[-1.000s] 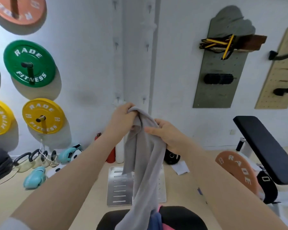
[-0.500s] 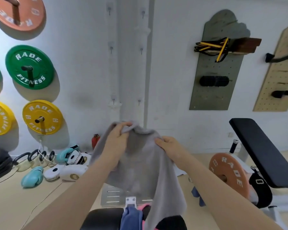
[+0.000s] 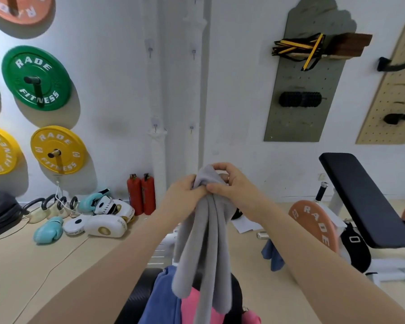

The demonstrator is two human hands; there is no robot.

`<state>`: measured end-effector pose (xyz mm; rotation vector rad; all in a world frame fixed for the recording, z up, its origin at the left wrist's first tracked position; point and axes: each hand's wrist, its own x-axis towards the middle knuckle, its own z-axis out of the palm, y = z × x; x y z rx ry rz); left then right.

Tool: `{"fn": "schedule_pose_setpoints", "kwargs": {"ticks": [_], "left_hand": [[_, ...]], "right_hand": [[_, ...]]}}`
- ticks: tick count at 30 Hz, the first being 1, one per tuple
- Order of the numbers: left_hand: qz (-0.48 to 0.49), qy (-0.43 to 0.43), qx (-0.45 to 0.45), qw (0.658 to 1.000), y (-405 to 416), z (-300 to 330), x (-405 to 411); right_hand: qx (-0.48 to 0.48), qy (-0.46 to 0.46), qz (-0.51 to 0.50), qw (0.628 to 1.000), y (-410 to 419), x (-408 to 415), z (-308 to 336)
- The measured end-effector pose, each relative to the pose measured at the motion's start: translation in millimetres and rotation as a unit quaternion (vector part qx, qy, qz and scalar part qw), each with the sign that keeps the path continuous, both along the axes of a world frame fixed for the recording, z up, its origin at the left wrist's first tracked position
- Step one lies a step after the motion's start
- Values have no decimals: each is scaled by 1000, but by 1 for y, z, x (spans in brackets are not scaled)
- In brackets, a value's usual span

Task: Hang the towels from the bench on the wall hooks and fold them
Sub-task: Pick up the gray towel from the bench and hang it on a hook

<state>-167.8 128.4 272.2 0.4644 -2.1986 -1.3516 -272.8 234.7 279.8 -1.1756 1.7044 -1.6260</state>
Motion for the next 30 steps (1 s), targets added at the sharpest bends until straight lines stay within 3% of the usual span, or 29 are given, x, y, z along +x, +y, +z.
{"fn": "schedule_pose_setpoints", "kwargs": {"ticks": [4,8,11,13,15,17,18,21,23,25,27,30], "left_hand": [[20,102,233,967,11,18,-3],[11,135,472,871,-3,25,-9],[-17,223,558,799,-27,25,-11],[-19,311,613,726,-41,23,-11],[38,367,607,704,-58,17,-12],[91,373,597,704,-74,3,-15],[117,330,592,726,-82,-6,-15],[161,32,429,888,-98,-36,-9],[123,-97,273,949,-98,-48,-6],[76,-110,164,977,-91,-46,-7],[47,-96,120,987,-81,-34,-10],[-28,-96,95,990,-67,-11,-9]], "right_hand": [[-2,-12,-12,1000,9,-1,-11],[66,-21,47,996,13,-1,-24],[79,-46,49,995,9,-6,-33],[82,-55,40,994,7,-10,-36],[104,-40,10,994,7,-14,-41],[126,-24,-42,991,4,-21,-48],[129,-24,-67,989,2,-25,-51],[113,-67,-113,985,-8,-31,-51],[107,-80,-116,984,-18,-30,-48],[110,-44,-139,983,-30,-25,-47],[101,-12,-153,983,-41,-19,-46],[63,3,-59,996,-50,-11,-44]]}}
